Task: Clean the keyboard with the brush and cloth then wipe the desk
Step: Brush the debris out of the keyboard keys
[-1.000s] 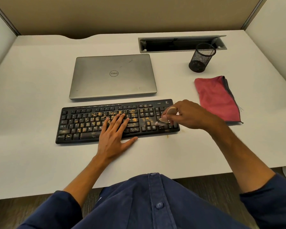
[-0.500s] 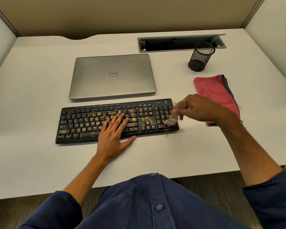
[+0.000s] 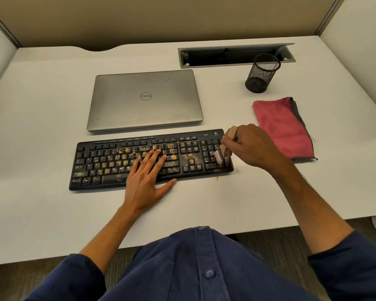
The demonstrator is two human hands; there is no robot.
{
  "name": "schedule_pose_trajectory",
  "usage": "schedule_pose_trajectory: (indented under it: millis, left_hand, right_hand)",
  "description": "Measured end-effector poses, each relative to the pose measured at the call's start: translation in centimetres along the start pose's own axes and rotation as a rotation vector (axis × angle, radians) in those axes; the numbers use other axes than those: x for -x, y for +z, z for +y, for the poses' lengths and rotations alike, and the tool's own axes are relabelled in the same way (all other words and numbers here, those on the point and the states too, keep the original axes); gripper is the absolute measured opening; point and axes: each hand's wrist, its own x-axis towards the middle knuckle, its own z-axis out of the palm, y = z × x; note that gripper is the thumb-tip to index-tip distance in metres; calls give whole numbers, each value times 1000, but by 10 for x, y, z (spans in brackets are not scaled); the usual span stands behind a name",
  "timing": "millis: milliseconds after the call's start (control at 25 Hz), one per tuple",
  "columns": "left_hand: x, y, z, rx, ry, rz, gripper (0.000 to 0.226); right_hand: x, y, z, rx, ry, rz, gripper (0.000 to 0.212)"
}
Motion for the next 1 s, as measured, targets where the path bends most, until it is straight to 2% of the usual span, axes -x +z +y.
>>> schedule_pose_trajectory:
  millis: [160,200,360,440,680,840,880,1000]
  left_hand:
    - [0,0,1,-3,-7,0,77]
    - [0,0,1,-5,-8,-3,77]
    - [0,0,1,-2,-4,-2,76]
    - [0,0,1,1,-3,-3,77]
    - [0,0,0,-2,-7,-8,77]
    - [0,0,1,-6,-4,-5,77]
    - [0,0,1,-8,-4,-4,77]
    - [0,0,1,-8,-5,1,77]
  right_hand:
    - [8,5,11,-96,59,-128,47]
    - [9,2,13,-114,66,-116,46]
    - [-4,-3,13,-131,73,200,37]
    - [-15,2,11,-66,88,280,35]
    - [-14,12,11,-23,118,127,43]
    - [-11,-6,9,-5,134,-86,38]
    - [-16,-9,6,-8,135,-61,37]
    - [-35,-4,-4,13,123,157,41]
